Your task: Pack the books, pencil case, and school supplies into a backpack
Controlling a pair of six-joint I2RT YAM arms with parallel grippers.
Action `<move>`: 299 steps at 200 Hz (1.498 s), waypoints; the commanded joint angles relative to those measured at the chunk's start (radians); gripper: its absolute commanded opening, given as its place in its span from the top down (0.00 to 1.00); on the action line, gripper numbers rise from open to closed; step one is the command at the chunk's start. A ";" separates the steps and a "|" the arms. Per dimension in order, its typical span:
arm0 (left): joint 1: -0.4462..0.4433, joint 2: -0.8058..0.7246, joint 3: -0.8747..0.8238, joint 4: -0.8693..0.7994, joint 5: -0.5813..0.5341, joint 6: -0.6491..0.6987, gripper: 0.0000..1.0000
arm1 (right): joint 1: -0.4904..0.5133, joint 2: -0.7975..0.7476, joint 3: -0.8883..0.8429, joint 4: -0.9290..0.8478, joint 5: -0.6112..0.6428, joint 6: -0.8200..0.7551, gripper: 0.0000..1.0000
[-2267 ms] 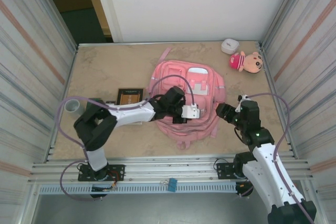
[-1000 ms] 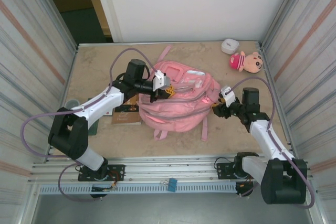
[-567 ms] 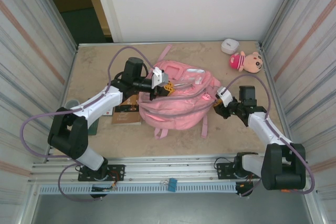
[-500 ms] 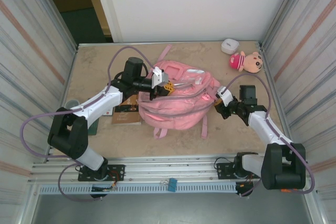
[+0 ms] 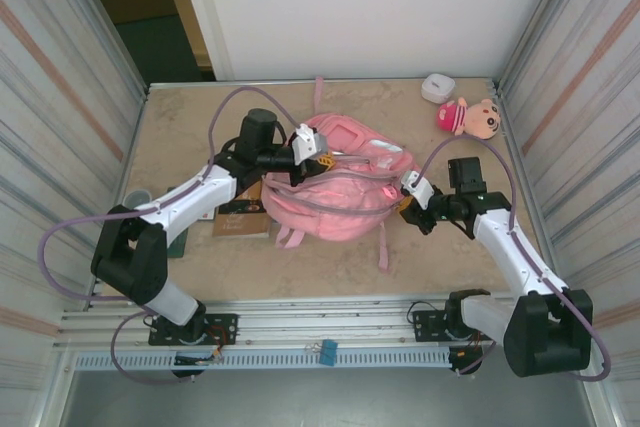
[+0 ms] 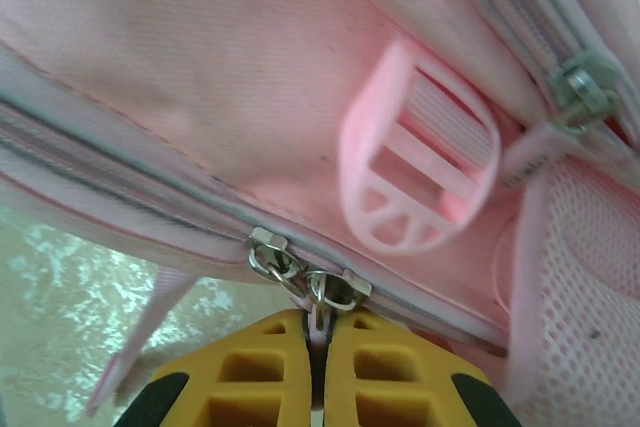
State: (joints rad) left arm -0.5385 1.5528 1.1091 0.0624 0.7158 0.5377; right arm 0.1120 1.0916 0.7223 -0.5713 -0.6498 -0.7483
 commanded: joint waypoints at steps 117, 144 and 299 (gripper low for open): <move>-0.054 -0.063 -0.077 0.125 -0.246 -0.024 1.00 | -0.121 -0.221 -0.006 -0.013 0.132 0.255 0.58; -0.044 -0.065 -0.077 0.135 -0.185 -0.038 1.00 | -0.009 -0.339 -0.109 0.033 0.190 0.248 0.54; 0.044 -0.129 -0.083 0.152 0.179 -0.056 1.00 | 0.059 0.149 -0.085 0.420 -0.064 0.055 0.59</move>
State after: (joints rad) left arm -0.4973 1.4845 1.0164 0.1238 0.8173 0.4885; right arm 0.1654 1.2209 0.5877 -0.1585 -0.6033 -0.6483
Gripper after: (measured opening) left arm 0.070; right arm 0.417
